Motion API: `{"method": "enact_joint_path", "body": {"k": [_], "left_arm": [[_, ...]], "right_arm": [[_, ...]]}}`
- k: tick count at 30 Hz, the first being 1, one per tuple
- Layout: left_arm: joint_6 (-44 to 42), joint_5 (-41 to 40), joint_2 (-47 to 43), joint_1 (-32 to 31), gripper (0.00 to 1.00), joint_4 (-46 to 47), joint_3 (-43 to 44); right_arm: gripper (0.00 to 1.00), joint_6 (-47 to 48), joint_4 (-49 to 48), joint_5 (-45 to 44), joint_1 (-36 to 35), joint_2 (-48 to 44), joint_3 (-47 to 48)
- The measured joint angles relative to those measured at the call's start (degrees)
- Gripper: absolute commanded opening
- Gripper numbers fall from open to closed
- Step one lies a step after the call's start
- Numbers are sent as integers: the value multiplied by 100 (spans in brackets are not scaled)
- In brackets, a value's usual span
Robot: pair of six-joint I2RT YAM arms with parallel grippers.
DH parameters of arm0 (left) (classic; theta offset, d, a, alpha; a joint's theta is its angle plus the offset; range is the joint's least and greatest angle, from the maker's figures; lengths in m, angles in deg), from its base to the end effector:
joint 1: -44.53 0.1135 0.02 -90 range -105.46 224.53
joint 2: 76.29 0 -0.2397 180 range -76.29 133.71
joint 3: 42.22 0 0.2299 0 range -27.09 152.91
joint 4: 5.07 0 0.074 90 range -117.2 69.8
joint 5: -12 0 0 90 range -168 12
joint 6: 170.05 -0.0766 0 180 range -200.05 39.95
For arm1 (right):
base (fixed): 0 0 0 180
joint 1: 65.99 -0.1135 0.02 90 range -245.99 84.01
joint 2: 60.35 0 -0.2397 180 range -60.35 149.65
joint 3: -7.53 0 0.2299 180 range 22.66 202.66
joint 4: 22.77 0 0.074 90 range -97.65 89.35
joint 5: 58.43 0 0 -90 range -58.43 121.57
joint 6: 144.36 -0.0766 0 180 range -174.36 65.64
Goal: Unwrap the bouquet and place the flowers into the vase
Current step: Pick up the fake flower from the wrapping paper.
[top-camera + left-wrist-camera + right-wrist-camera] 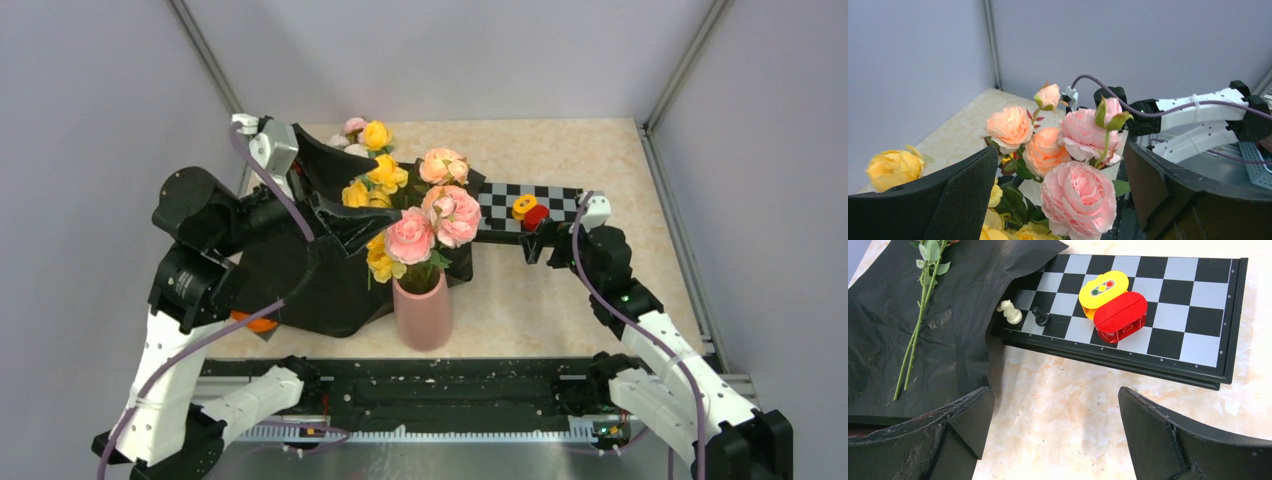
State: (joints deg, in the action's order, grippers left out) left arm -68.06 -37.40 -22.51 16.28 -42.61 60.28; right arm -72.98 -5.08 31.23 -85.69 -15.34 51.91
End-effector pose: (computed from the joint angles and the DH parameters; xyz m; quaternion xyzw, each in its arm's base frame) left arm 0.1171 -0.1195 0.5053 0.3496 0.5515 -0.4561 0.6046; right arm 0.2105 0.0749 0.2332 -0.0059 0.8106 0.1899 0.5539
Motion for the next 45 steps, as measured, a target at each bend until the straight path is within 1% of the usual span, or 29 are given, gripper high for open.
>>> {"method": "enact_joint_path", "body": {"k": [5, 8, 11, 13, 16, 20, 24, 26, 30, 34, 37, 42, 45], "left_arm": [[-76, -466, 341, 0, 99, -205, 638], [-144, -955, 737, 7, 99, -400, 1073], [-153, -1609, 1239, 111, 99, -553, 1528], [-109, -1930, 1519, 341, 99, -579, 1624], [240, -1985, 1851, 1043, 99, -586, 1593], [898, -2142, 1987, 2094, 99, -444, 1196], [1292, -2350, 1954, 2608, 99, -131, 494], [1405, -2430, 1967, 2780, 96, -33, 57], [1473, -2568, 2190, 3038, 88, 4, -557], [1491, -2728, 2601, 3174, 83, 129, -925], [1510, -2699, 3093, 3211, 78, 223, -968], [1646, -2411, 4011, 3213, 64, 426, -968], [1716, -2253, 4559, 3206, 61, 455, -960]], "right_arm": [[96, -2, 0, 0, 0, 0, 0], [96, 0, 0, 0, 0, 0, 0], [96, 0, 0, 0, 0, -7, -2], [96, 0, 2, -2, 0, -33, -2], [96, 0, 0, 0, 0, -83, -2], [96, 0, 0, 35, 2, -103, -2], [96, -2, 0, 87, 2, -103, -2], [96, -2, 0, 101, 2, -103, -2], [96, -2, 0, 111, 2, -103, -2], [96, -2, 0, 122, 2, -101, -2], [96, -2, 0, 138, 2, -101, -2], [96, -2, 2, 160, 2, -101, -2], [96, -4, 0, 179, 2, -101, -2]]}}
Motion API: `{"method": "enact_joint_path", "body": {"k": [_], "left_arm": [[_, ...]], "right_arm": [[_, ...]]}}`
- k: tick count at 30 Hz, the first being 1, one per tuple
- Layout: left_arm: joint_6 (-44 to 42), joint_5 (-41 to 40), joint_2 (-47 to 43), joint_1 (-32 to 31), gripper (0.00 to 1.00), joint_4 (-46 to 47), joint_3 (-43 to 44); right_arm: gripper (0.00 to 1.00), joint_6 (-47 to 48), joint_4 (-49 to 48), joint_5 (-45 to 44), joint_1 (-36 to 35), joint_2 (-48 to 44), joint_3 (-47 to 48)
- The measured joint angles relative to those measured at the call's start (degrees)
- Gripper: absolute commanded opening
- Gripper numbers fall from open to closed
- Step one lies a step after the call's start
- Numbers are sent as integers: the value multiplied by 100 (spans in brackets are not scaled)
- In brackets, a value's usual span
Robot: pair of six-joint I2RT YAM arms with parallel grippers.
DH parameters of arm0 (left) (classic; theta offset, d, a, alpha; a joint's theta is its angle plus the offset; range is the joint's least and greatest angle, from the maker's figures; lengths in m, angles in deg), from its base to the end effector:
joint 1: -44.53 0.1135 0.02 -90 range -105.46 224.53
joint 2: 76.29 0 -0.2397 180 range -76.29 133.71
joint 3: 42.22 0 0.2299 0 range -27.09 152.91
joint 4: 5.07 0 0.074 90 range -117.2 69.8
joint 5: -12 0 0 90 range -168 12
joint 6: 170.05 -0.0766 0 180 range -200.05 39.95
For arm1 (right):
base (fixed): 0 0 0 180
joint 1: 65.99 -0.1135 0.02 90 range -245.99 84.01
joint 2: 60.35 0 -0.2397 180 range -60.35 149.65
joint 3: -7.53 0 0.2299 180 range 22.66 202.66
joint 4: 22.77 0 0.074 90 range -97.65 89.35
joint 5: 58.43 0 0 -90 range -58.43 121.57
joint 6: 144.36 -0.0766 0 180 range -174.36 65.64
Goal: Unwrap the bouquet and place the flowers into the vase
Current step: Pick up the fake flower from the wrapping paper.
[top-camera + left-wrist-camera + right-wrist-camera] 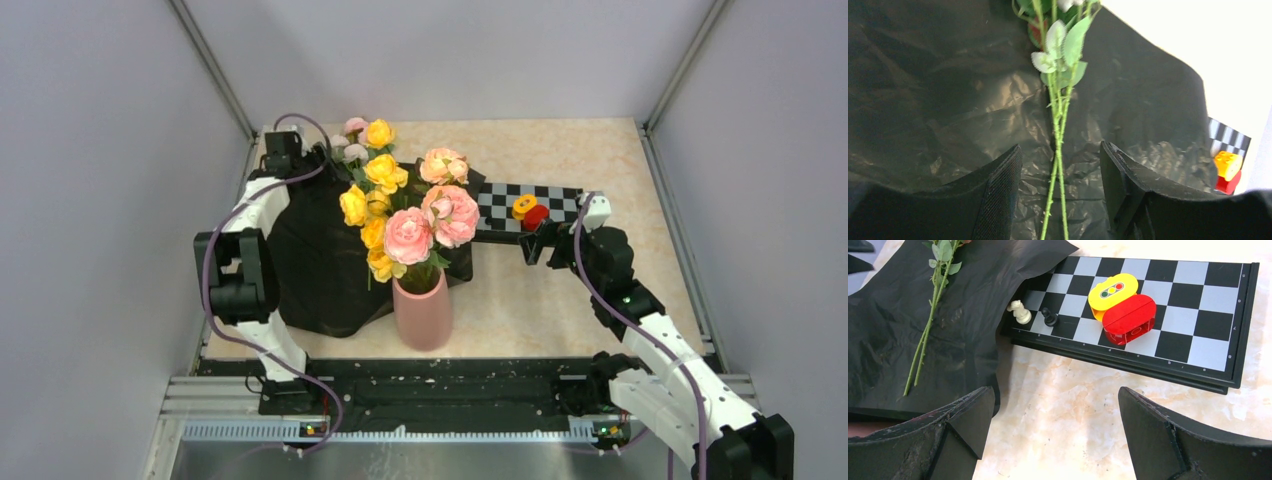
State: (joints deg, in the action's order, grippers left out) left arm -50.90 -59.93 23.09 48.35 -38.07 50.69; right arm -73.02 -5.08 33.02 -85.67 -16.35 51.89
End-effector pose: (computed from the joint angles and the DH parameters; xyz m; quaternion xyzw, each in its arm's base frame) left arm 0.4015 0.0030 0.2308 -0.1892 0.8754 -0.2310 0.3801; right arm 0.2076 0.0763 0.2366 -0.0147 0.8054 0.2042 0.5563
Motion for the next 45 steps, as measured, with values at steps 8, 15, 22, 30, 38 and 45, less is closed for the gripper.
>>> {"method": "enact_joint_path", "body": {"k": [8, 15, 22, 30, 38, 45], "left_arm": [[9, 57, 981, -59, 59, -39, 173], [-197, 175, 1740, -81, 53, -94, 953], [-306, 365, 2223, -116, 49, -269, 1204], [-330, 557, 2402, -260, 48, -308, 1353], [-326, 614, 2426, -306, 43, -308, 1397], [-262, 774, 2433, -306, 43, -223, 1397]], "right_arm": [[96, -2, 0, 22, 0, 0, 0], [96, -26, 0, 37, 0, 24, 0], [96, -44, -52, 37, 0, 103, 0], [96, -44, -103, 39, 0, 181, 0], [96, -44, -109, 37, 0, 181, 0], [96, -44, -109, 39, 0, 181, 0]]}}
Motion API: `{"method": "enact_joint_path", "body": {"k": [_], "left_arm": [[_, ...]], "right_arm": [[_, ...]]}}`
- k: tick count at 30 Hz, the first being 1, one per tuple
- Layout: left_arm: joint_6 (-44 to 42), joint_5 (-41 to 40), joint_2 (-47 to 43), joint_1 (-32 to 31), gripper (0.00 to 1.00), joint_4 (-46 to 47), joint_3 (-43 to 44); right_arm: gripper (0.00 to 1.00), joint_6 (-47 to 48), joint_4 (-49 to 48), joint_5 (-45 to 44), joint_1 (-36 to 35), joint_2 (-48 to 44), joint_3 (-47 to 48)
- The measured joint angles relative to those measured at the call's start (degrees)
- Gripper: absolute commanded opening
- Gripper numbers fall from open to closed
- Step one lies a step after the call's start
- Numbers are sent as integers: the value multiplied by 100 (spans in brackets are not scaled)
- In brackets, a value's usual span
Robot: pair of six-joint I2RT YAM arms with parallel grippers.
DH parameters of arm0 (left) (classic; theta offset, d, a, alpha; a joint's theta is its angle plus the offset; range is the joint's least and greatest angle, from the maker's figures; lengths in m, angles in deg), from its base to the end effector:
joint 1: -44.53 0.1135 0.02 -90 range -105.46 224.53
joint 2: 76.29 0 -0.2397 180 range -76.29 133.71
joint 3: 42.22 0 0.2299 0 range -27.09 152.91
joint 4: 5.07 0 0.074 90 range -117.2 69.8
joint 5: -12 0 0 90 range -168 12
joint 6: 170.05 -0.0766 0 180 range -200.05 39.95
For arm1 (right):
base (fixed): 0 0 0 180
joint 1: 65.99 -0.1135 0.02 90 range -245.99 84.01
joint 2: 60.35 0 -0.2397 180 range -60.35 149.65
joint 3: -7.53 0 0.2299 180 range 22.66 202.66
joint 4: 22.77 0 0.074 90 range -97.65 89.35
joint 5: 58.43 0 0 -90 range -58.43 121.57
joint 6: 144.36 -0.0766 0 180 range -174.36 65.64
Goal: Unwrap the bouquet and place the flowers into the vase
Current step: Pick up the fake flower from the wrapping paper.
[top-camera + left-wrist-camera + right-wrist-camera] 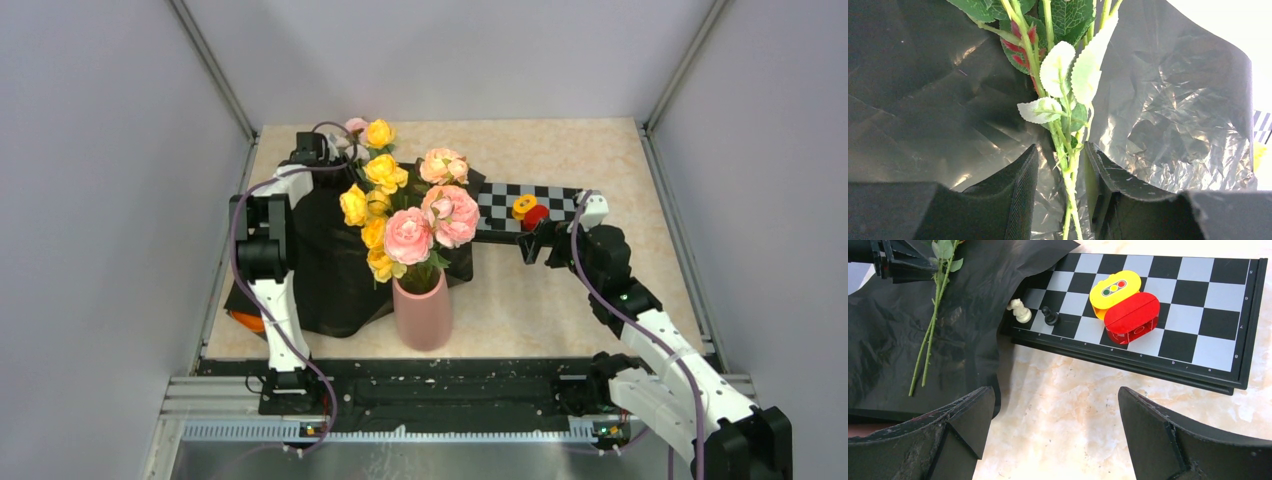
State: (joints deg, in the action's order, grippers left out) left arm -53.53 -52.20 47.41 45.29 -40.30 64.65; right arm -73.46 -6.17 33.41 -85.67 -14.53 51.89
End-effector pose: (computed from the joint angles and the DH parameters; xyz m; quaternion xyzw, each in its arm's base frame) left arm 0.4614 -0.0272 0.1336 -0.1469 0.9129 -0.2764 0.2618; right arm 0.2119 0.0784 0.2329 -0.0135 0.8092 0.2072 0.5497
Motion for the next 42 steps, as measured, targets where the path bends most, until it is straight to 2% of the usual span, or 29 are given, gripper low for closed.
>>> {"method": "enact_joint_path", "body": {"k": [4, 13, 24, 37, 42], "left_arm": [[35, 44, 37, -2, 42, 26, 0], [11, 70, 295, -2, 35, -151, 212], [-55, -391, 315, -39, 22, -372, 343], [-52, -643, 269, -42, 23, -490, 348], [-52, -619, 308, -42, 5, -542, 393]], "right_arm": [[96, 0, 0, 0, 0, 0, 0], [96, 0, -9, 2, 0, 2, 0], [96, -2, -9, 2, 0, 2, 0], [96, 0, -11, 0, 0, 2, 0], [96, -2, -11, 0, 0, 2, 0]]}}
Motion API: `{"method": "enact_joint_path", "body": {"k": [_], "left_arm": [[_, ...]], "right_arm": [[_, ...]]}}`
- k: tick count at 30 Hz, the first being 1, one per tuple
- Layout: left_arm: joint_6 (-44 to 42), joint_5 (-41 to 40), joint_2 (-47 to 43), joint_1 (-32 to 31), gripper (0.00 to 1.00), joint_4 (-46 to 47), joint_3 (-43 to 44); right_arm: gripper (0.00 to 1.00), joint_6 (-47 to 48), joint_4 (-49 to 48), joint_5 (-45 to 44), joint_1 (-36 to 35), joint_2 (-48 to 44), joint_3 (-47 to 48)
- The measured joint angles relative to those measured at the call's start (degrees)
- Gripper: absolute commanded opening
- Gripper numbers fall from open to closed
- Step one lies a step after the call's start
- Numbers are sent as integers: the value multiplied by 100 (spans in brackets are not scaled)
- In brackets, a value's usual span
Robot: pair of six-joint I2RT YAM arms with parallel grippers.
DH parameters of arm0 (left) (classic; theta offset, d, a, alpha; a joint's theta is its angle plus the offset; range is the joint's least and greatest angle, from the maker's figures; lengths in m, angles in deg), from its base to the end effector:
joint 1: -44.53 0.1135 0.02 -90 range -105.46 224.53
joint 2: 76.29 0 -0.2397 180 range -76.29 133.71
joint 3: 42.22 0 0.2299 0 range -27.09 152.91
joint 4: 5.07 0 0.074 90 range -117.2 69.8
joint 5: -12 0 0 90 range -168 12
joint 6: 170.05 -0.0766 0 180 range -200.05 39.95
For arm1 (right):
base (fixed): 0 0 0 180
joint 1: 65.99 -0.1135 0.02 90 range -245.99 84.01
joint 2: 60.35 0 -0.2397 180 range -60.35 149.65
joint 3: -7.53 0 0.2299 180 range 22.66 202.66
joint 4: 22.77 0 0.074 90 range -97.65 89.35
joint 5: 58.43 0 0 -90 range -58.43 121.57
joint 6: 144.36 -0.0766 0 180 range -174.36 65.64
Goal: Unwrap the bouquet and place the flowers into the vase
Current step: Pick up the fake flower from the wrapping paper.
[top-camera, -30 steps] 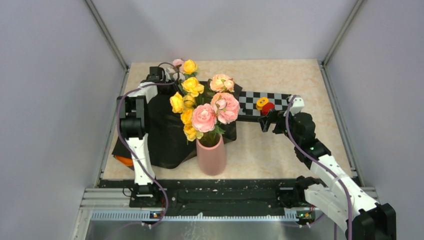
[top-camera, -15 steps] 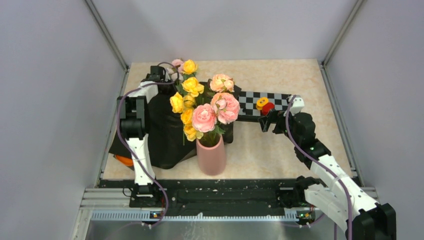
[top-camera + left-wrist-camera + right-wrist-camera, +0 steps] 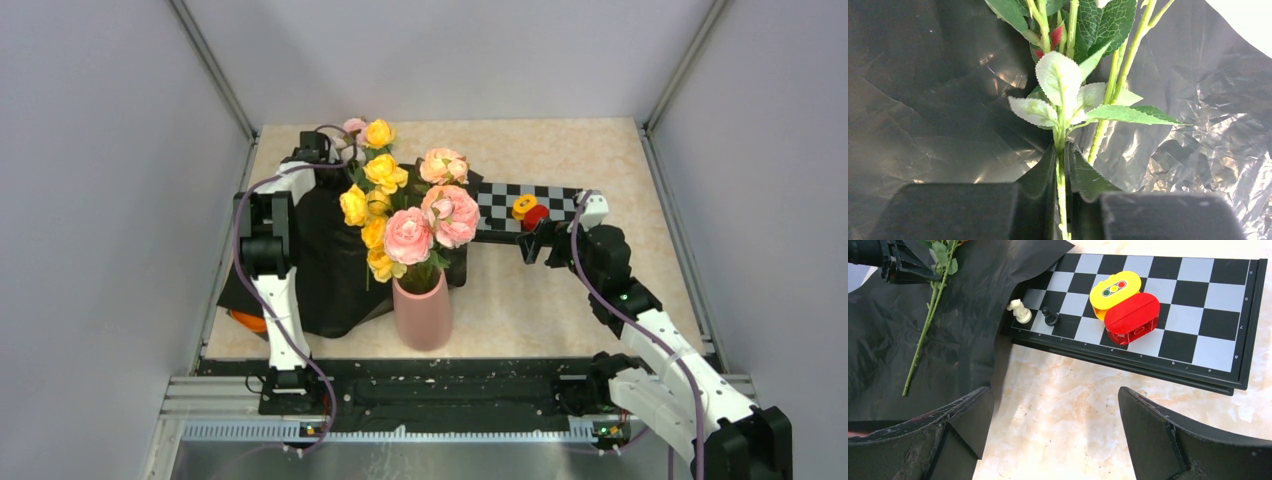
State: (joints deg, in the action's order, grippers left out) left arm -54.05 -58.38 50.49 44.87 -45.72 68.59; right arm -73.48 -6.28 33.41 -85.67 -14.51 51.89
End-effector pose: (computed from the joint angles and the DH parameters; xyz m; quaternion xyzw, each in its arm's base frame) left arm 0.4651 -0.0230 0.1202 -0.1674 0.9302 -0.2220 0.2397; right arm 0.2120 0.0784 0.2331 -0.0134 0.8087 0.2075 0.5502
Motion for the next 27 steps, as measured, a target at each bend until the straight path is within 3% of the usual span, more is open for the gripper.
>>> {"method": "enact_joint_path", "body": {"k": [2, 12, 27], "left_arm": [[20, 28, 13, 9, 0, -9, 7], [181, 42, -107, 15, 0, 116, -164], [374, -448, -2131, 44, 0, 1414, -1674]], "right_arm": [[96, 2, 0, 0, 0, -2, 0], [96, 2, 0, -2, 0, -4, 0], [96, 2, 9, -7, 0, -90, 0]]}}
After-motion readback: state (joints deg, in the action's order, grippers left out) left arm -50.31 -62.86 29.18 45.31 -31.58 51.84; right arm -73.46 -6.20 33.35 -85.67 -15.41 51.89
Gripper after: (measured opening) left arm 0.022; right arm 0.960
